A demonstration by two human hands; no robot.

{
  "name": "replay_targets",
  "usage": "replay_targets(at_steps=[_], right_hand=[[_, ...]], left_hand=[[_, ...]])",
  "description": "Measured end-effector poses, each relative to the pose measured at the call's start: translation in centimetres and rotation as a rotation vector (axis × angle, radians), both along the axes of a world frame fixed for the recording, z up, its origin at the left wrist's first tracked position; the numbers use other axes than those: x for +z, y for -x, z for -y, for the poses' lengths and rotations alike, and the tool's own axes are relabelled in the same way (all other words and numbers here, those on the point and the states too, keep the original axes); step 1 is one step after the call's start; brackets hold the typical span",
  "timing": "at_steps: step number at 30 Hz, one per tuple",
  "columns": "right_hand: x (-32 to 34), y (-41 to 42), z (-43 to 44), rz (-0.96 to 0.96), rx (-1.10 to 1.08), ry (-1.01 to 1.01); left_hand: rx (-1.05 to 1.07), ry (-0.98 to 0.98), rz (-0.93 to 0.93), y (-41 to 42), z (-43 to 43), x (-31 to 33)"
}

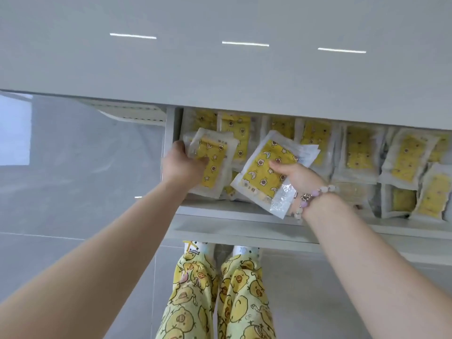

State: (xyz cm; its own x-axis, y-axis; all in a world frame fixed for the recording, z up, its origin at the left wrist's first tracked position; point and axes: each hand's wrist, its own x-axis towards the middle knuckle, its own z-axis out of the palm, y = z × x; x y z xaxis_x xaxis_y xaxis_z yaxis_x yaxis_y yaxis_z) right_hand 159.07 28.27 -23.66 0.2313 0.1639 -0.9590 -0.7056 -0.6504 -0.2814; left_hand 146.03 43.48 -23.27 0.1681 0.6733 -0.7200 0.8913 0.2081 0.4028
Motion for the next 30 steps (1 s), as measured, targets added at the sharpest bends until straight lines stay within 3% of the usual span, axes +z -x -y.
replay_targets(at_steps=[10, 17, 23, 30], right_hand=[[2.5, 2.0, -0.9, 0.116, 0.189, 0.186], [3.4, 2.8, -2.0, 0.136, 0.325, 0.203], [3.4, 3.4, -1.6, 0.154, 0.270, 0.190], [3.7, 3.6, -2.0, 0.173, 0.265, 0.158]], left_hand=[[-0.232, -0.045, -0.248, 0.9, 2.4, -0.3], [-0.718, -0.028, -0.459, -0.1, 1.5, -0.4], [-0.804, -0.032, -0.509, -0.7, 0.9, -0.6], [-1.052, -0.149, -0.586, -2.4, 0.1, -0.5]])
